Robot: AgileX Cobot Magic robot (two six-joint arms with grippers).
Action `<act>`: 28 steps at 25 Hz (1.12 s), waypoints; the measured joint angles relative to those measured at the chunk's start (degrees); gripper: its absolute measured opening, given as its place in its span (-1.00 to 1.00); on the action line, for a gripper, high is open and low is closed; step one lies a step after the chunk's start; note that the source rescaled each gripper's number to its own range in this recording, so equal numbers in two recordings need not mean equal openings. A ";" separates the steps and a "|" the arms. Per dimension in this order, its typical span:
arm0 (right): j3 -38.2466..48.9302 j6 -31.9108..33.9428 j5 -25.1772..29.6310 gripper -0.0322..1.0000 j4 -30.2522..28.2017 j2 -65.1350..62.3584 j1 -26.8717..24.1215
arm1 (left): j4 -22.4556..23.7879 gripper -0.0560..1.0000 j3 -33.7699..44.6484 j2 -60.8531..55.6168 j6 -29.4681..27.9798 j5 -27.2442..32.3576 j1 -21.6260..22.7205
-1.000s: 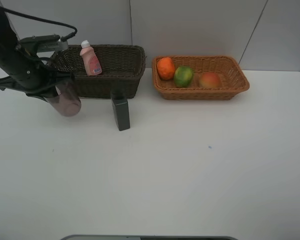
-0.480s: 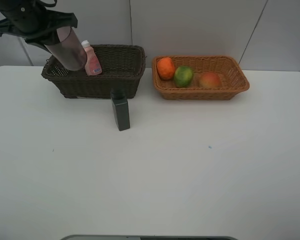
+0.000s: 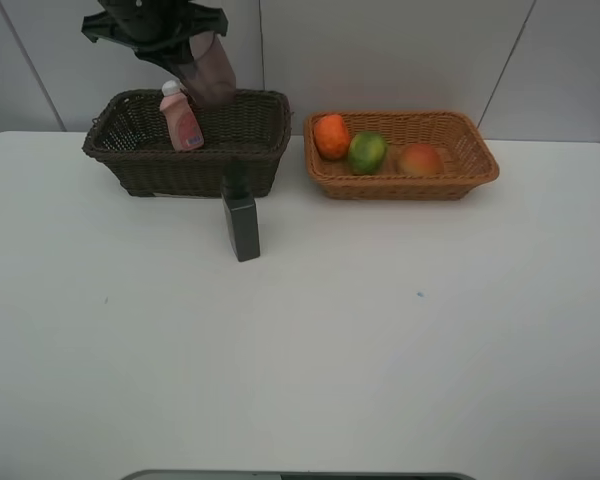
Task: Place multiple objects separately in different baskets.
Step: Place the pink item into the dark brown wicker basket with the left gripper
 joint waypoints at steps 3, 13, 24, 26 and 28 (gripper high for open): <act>0.00 0.00 0.00 0.92 0.00 0.00 0.00 | -0.15 -0.89 -1.03 3.96 0.33 -1.96 -0.27; 0.00 0.00 0.00 0.92 0.00 0.00 0.00 | 2.22 -0.89 -1.06 11.52 0.37 -8.70 -0.21; 0.00 0.00 0.00 0.92 0.06 0.00 0.00 | 2.22 -0.66 -1.24 12.59 0.60 -9.99 -0.21; 0.00 0.00 0.00 0.92 0.06 0.00 0.00 | 2.22 -0.32 -1.24 12.80 0.82 -10.34 -0.21; 0.00 0.00 0.00 0.92 0.06 0.00 0.00 | 2.22 0.09 -1.24 12.88 1.51 -10.82 -0.21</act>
